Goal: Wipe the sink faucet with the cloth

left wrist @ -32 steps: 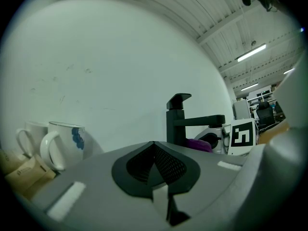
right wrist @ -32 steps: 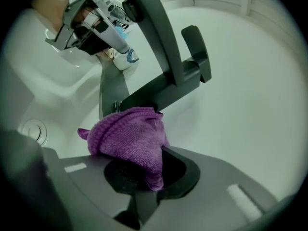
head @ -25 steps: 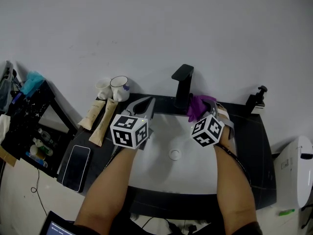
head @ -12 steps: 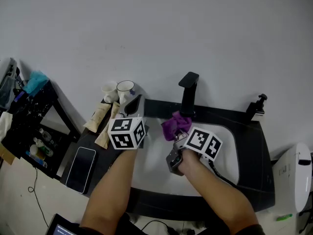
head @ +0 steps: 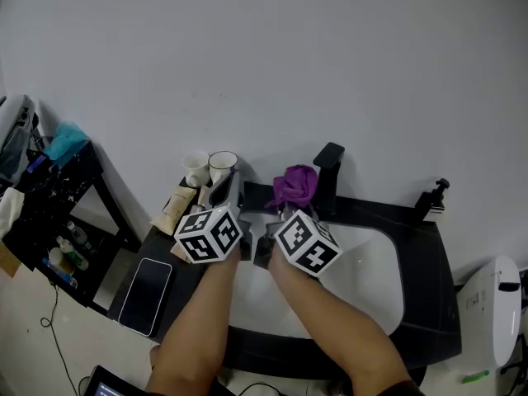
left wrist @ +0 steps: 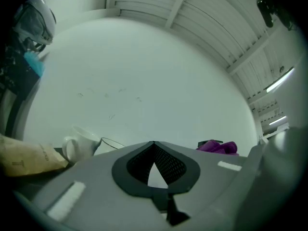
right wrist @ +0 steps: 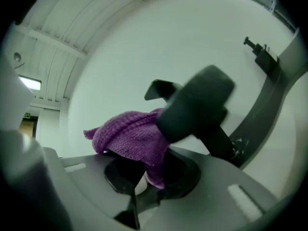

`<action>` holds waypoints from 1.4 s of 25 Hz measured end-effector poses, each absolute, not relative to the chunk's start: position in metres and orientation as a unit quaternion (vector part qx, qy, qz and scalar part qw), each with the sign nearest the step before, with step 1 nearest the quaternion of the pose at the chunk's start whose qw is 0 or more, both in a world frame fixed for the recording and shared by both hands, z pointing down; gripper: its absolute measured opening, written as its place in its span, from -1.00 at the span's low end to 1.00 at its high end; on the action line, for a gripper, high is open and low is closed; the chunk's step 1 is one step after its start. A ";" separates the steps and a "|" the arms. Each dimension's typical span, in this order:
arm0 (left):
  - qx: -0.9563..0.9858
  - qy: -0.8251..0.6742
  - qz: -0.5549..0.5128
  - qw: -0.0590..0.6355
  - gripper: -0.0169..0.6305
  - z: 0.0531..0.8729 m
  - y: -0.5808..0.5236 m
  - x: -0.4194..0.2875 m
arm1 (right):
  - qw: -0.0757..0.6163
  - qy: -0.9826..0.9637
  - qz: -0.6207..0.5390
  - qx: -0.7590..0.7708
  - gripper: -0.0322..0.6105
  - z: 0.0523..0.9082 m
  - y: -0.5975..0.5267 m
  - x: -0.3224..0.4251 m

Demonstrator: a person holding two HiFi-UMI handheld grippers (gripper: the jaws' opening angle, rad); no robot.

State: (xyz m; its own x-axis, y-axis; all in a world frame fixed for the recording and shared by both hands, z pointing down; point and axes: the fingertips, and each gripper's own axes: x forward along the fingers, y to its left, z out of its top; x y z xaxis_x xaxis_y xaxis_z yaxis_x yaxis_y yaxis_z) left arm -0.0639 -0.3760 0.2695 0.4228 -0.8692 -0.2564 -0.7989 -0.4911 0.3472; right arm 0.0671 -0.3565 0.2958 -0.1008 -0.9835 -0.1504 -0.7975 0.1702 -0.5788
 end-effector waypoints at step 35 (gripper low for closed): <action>0.862 -0.477 -0.166 0.046 -0.90 0.269 -0.370 -0.049 | 0.220 0.724 -0.277 -0.592 -0.73 0.341 -0.331 0.075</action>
